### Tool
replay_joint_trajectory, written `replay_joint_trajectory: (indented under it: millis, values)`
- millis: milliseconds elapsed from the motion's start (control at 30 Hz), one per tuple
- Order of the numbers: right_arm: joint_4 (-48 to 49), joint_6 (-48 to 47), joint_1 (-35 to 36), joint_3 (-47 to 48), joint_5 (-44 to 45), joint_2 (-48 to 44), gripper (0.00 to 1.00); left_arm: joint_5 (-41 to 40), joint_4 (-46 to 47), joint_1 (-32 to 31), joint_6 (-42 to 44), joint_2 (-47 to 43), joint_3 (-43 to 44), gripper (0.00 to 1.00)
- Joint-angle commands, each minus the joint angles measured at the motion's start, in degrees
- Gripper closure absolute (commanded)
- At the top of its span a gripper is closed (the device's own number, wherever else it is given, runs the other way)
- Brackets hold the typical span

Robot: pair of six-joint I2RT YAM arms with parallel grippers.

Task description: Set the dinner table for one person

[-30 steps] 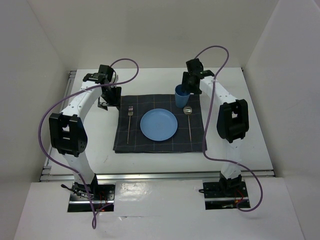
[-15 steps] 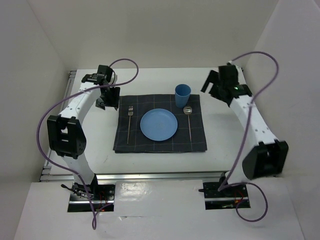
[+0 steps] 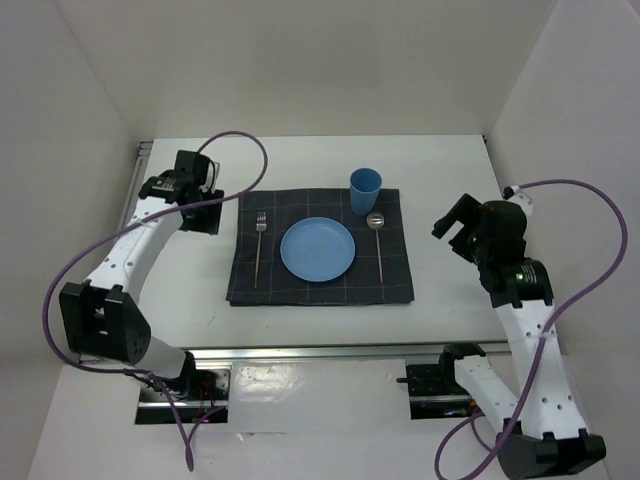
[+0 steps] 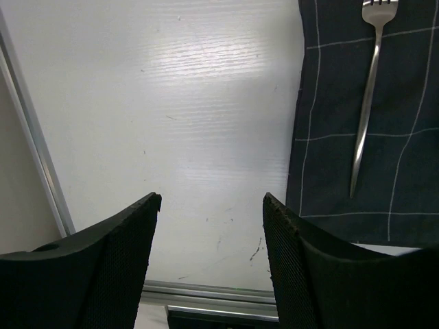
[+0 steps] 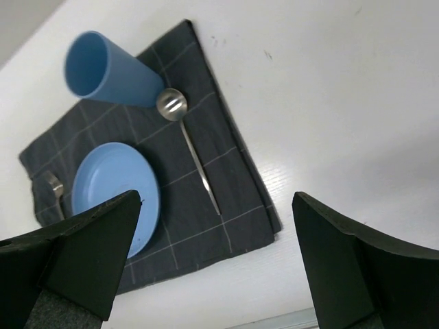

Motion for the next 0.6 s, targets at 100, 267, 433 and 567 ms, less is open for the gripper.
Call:
replay_joint_trajectory:
  millis: [100,267,433,567]
  values:
    - [-2.5,-0.2,0.0,-0.4,-1.9,-2.7,0.00,-2.1,2.3,0.8,1.3,-6.5,-2.6,0.29]
    - [-5.0,0.5,0.0,0.2,-1.9,-2.2,0.00,-1.5,2.8,0.8,1.3,-9.6,-4.5,0.29]
    - [-6.2,3.3,0.0,0.8,0.7,-2.7,0.00,-0.4,3.3,1.3,1.8,-10.7,-6.2,0.29]
    - [-7.6,4.0,0.0,1.9,2.1,-2.2,0.00,0.1,3.9,1.3,1.8,-11.3,-6.8,0.29]
